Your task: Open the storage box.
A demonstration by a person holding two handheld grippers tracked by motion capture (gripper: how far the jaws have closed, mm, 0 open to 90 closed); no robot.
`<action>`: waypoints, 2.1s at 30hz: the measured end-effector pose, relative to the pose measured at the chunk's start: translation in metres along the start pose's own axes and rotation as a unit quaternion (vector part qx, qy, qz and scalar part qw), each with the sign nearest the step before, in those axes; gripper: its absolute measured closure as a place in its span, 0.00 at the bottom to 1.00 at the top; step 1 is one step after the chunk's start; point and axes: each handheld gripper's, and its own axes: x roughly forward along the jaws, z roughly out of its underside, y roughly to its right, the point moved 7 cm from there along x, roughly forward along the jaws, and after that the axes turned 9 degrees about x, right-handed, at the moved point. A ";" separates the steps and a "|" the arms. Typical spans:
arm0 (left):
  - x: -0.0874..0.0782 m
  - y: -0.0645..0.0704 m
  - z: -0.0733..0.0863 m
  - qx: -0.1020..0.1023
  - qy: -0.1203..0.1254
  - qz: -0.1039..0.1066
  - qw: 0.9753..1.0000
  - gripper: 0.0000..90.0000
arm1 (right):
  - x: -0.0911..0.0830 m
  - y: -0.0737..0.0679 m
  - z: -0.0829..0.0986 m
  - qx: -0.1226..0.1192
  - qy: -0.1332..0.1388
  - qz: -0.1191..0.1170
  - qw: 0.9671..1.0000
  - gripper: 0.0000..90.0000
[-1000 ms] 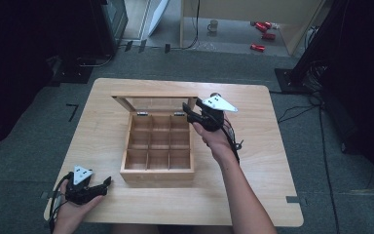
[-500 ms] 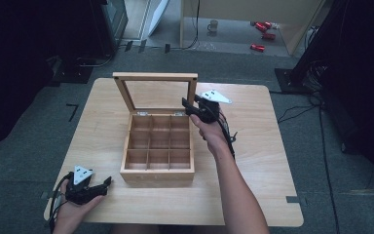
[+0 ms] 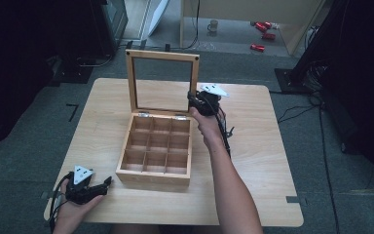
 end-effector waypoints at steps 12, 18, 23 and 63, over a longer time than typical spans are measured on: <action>0.000 0.000 0.000 0.000 0.000 -0.001 1.000 0.26 | 0.007 0.000 -0.003 0.004 -0.007 0.003 1.000 0.75; 0.000 0.000 0.000 0.000 0.000 -0.001 1.000 0.26 | 0.008 -0.002 -0.004 0.014 -0.011 0.009 1.000 0.73; 0.000 0.000 0.000 0.000 0.000 -0.001 1.000 0.26 | -0.007 0.001 -0.007 0.047 -0.018 -0.007 0.999 0.53; 0.000 0.000 0.000 -0.001 0.000 -0.003 1.000 0.27 | -0.148 0.106 0.081 -0.017 -0.091 0.079 0.993 0.15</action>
